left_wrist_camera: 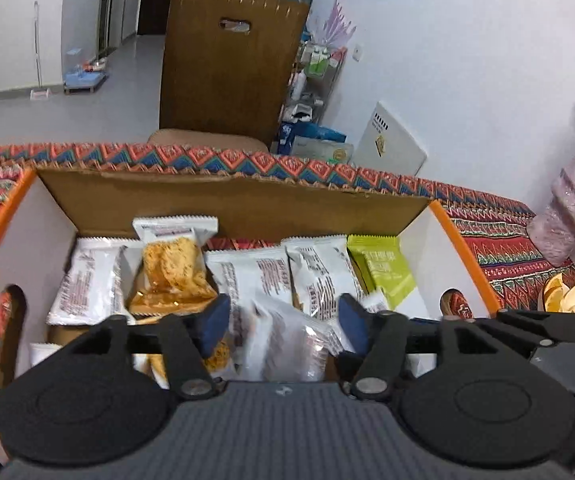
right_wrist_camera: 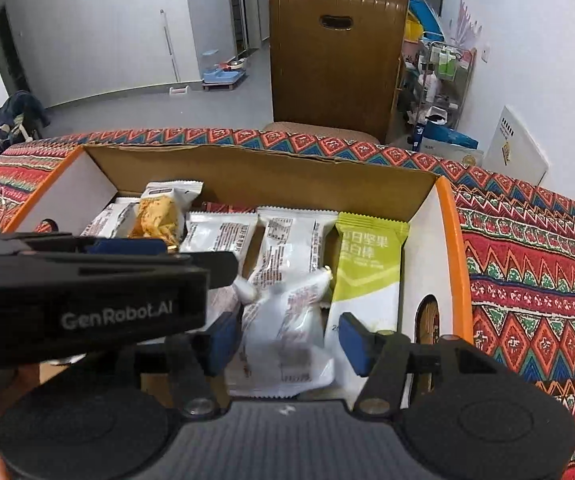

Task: Organize snacks
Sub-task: 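Lower both white packets into the orange box and open both grippers, then withdraw both grippers from the box toward the remaining snacks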

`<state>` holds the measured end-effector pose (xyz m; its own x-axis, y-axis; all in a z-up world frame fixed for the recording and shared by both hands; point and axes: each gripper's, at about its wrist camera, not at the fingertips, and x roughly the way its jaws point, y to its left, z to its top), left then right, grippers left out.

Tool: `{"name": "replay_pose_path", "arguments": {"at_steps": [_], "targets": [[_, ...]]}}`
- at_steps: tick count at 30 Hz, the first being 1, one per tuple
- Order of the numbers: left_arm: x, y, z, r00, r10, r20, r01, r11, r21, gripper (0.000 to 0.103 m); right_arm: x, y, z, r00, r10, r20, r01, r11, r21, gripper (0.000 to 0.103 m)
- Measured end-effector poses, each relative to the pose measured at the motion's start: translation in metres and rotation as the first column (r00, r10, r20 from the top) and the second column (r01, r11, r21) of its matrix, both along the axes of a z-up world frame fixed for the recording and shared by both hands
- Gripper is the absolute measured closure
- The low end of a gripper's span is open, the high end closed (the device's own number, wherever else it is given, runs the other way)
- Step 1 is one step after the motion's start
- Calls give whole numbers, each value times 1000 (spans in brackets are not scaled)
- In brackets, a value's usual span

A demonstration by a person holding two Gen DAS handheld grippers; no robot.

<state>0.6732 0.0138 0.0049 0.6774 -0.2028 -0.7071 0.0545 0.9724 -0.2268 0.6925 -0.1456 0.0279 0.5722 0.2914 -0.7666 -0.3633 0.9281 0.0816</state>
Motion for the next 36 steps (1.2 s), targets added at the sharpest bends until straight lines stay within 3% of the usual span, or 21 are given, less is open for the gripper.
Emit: {"name": "replay_pose_path", "arguments": {"at_steps": [12,21,26,30,36], "targets": [[-78,14,74,992,-45,114,37,997,71,30,-65,-45,70,992,-7,127,1,999,43,47],[-227,19,100,963,-82,256,39,985,169,19,-181,-86,101,963,8,268,-27,997,69,39],[-316,16,106,937,-106,334,51,984,169,14,-264,-104,101,940,25,340,-66,992,110,35],[-384,9,92,912,-116,393,40,980,197,10,-335,-103,89,899,77,432,-129,987,94,27],[-448,-1,52,931,-78,357,5,980,200,9,-410,-90,42,889,129,440,-157,987,27,26]]}}
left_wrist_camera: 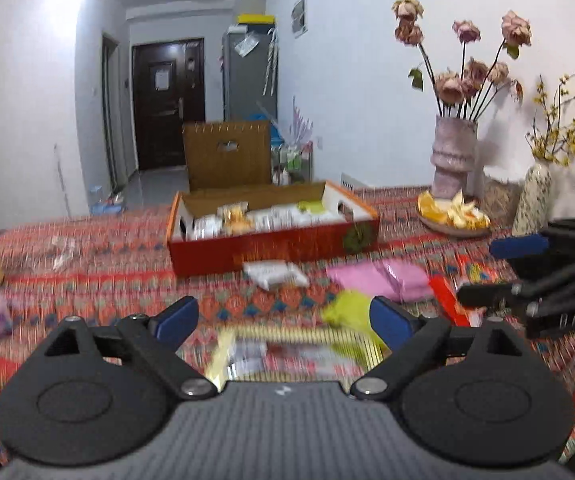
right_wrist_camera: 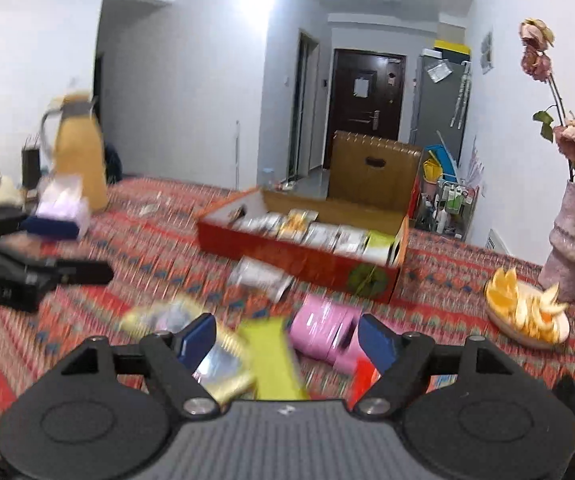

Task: Organize snacks
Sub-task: 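Withdraw both grippers from the box toward the remaining snacks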

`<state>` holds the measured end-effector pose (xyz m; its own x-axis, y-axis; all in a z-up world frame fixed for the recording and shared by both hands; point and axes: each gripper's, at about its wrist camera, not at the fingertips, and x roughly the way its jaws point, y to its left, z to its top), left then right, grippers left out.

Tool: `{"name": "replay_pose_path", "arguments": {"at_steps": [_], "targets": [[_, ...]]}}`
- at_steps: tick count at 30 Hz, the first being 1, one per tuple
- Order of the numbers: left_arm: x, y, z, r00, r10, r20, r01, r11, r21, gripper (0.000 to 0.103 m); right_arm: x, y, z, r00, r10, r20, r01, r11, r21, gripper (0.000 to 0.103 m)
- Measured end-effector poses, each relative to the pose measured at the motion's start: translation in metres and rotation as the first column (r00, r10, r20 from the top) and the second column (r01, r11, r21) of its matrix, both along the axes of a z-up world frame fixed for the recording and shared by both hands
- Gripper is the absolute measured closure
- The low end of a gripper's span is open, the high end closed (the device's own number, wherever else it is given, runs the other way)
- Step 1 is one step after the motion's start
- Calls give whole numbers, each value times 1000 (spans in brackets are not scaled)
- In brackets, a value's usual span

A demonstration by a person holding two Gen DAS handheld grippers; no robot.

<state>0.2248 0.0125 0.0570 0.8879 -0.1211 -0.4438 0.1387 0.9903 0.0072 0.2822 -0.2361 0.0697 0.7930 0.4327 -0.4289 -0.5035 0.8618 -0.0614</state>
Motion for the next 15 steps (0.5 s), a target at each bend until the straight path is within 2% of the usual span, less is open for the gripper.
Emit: {"name": "replay_pose_path", "arguments": {"at_steps": [5,8,12,15], "targets": [[-28,0,-28,995,33,-89,-36,999,-30,9,-42,6,-43,998,-28,-64,27,1000,-10,25],[-41,1,-47,989,37,-141,-43,998,-36,9,-63,2,-61,993,-48,-107,51,998,25,25],[-48,5,-62,979,49,-199,-60,997,-54,9,-78,-3,-75,986,-54,-160,66,995,69,25],[-44,7,-63,978,65,-197,-76,996,-48,9,-80,-6,-80,981,-53,-185,68,994,80,26]]}}
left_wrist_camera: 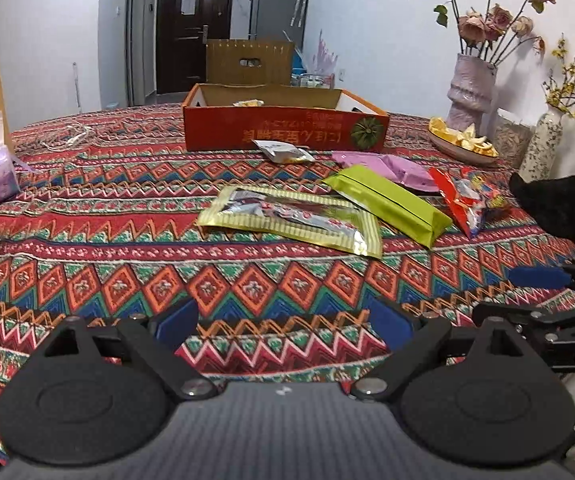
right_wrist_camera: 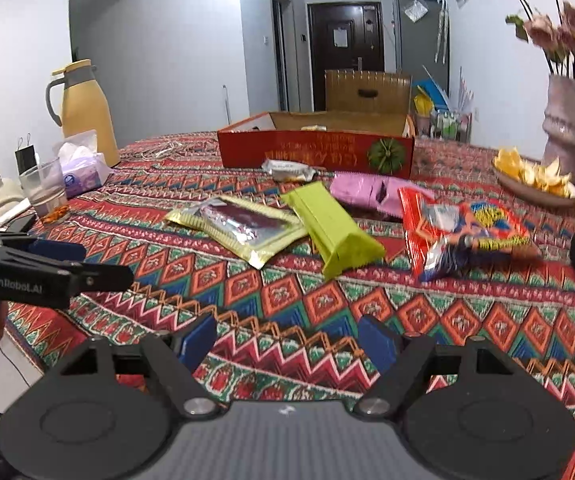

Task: Organize snacks
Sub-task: 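Withdraw both grippers from the box toward the remaining snacks, then grasp a white packet with the left gripper while the right grasps a pink packet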

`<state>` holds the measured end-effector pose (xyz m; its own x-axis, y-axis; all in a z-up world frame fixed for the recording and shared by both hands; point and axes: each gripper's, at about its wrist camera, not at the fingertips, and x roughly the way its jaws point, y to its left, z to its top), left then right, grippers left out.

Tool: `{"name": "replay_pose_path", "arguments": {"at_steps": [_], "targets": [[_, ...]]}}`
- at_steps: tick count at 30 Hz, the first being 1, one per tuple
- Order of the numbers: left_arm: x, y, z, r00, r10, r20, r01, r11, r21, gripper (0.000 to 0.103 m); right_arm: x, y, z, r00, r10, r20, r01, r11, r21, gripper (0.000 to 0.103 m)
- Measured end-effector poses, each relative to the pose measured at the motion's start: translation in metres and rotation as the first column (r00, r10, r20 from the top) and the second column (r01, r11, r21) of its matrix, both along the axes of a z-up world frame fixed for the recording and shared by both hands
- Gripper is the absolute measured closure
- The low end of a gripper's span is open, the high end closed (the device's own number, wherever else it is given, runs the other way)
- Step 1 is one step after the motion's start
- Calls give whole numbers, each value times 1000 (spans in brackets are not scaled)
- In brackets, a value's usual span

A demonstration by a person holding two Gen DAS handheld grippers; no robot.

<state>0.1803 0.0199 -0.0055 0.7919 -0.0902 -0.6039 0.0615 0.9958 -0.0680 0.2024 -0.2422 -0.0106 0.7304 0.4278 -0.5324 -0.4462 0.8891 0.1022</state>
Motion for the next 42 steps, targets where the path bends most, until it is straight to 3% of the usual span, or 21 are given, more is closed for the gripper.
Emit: {"name": "replay_pose_path", "arguments": {"at_steps": [9,17,27,30,33,38,42], "targets": [[30,3,8,1000,21,1,-21,1000,3,9,23,-9,10,999,-25,20,23,996,87,26],[83,-12,15,999,-25,32,24,1000,20,9,83,-10,23,998,-51,36,47,995,89,27],[200,-18,21,997,-59,53,56,997,45,9,214,16,23,999,-31,-32,33,997,63,36],[243,-22,14,997,-74,20,73,996,50,9,251,26,13,995,-50,-88,54,998,39,38],[281,-26,1,996,-77,-33,79,995,61,9,270,38,5,993,-68,-91,69,998,-3,47],[314,-33,-19,996,-71,-52,75,993,93,9,281,46,-9,994,-45,-105,46,999,7,36],[324,-29,-31,994,-61,-94,66,996,52,10,279,54,-13,997,-24,-77,22,999,-35,34]]}}
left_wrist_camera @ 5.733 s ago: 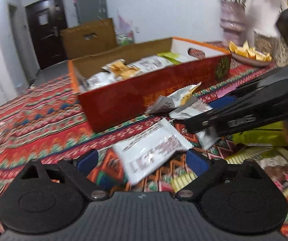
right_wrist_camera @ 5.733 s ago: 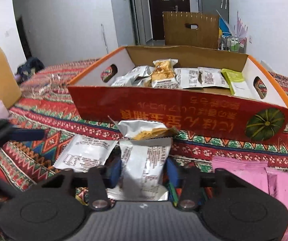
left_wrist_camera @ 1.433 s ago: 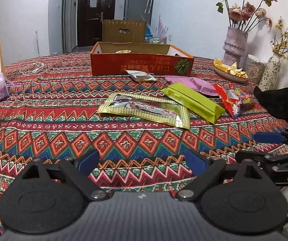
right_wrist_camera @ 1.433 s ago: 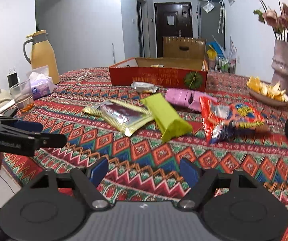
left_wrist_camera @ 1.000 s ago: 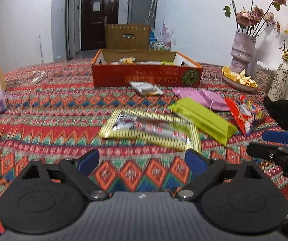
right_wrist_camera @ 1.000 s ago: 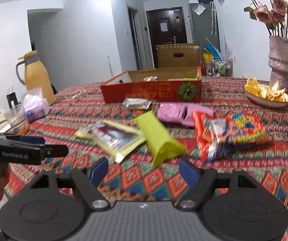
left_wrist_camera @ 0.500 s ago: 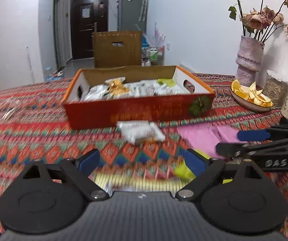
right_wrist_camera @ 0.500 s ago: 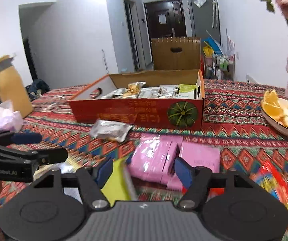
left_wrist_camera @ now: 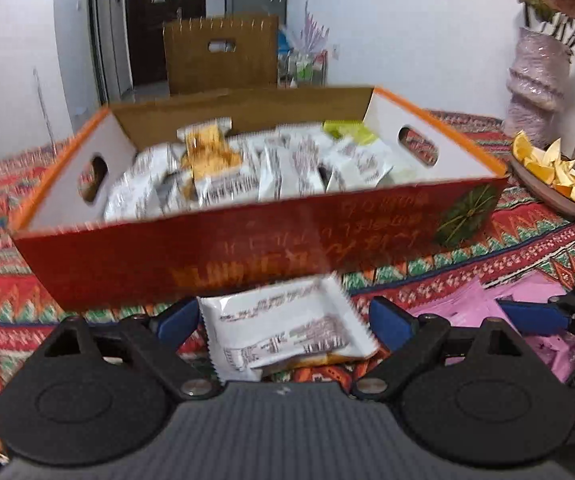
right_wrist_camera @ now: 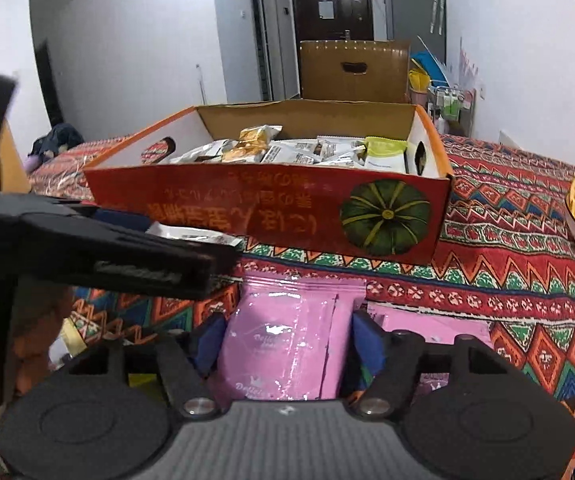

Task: Organize snacks
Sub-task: 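Grasp a white packet with the left gripper while the right grasps a pink packet, then carry both packets into the orange box and open both grippers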

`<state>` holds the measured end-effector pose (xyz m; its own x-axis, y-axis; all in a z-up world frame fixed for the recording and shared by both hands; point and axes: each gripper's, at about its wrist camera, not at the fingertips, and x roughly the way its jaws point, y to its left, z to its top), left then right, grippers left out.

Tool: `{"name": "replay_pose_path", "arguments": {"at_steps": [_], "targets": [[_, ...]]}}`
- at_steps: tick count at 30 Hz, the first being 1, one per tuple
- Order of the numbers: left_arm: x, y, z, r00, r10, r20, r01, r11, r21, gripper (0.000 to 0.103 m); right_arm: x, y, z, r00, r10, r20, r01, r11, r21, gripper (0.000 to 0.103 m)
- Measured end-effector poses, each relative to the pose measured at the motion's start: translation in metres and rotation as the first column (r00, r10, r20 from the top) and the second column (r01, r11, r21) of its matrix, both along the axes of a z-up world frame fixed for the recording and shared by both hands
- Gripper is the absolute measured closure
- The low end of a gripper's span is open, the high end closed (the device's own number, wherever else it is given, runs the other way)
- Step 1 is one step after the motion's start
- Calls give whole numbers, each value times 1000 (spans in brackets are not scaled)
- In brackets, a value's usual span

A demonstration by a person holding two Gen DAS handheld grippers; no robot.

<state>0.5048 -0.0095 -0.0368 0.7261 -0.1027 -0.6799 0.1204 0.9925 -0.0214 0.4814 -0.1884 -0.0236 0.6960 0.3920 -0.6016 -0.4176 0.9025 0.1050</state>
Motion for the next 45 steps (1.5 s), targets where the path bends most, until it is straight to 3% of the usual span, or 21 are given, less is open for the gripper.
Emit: {"name": "replay_pose_path", "arguments": {"at_steps": [2,4,8,10,15,22,26,30,37,45], "targets": [[0,3,-2,1000,15,-3,-15,1000,-13,14,-1,3,-1,1000,6,17,-6,1000,-18,34],[-1,4,0,1000,14,9,-14,1000,-15,33,-4,7,-3,999,16,38,-14,998,-55,35],[-5,3,0,999,2,32,-2,1000,-4,44,-5,5,-2,999,13,44,-11,999,-44,40],[-6,2,1,999,-1,39,1,1000,0,68,-6,2,-2,999,11,47,-10,1000,-28,41],[-9,1,2,999,-9,37,9,1000,-3,83,-9,-1,-2,999,6,53,-5,1000,-12,42],[-47,11,34,995,28,93,-22,998,-64,85,-18,-11,8,994,-10,105,4,999,54,42],[-94,21,61,988,50,144,-34,993,-110,85,-35,-15,27,981,17,191,-38,994,105,43],[-149,29,74,984,77,158,-56,989,-137,85,-77,-12,55,962,23,273,-49,995,89,43],[-222,32,67,988,104,118,-83,982,-169,85,-158,-24,65,967,40,253,-89,978,186,43],[-249,27,61,992,52,119,-34,988,-154,85,-195,-28,53,981,19,195,-56,981,183,43]]}}
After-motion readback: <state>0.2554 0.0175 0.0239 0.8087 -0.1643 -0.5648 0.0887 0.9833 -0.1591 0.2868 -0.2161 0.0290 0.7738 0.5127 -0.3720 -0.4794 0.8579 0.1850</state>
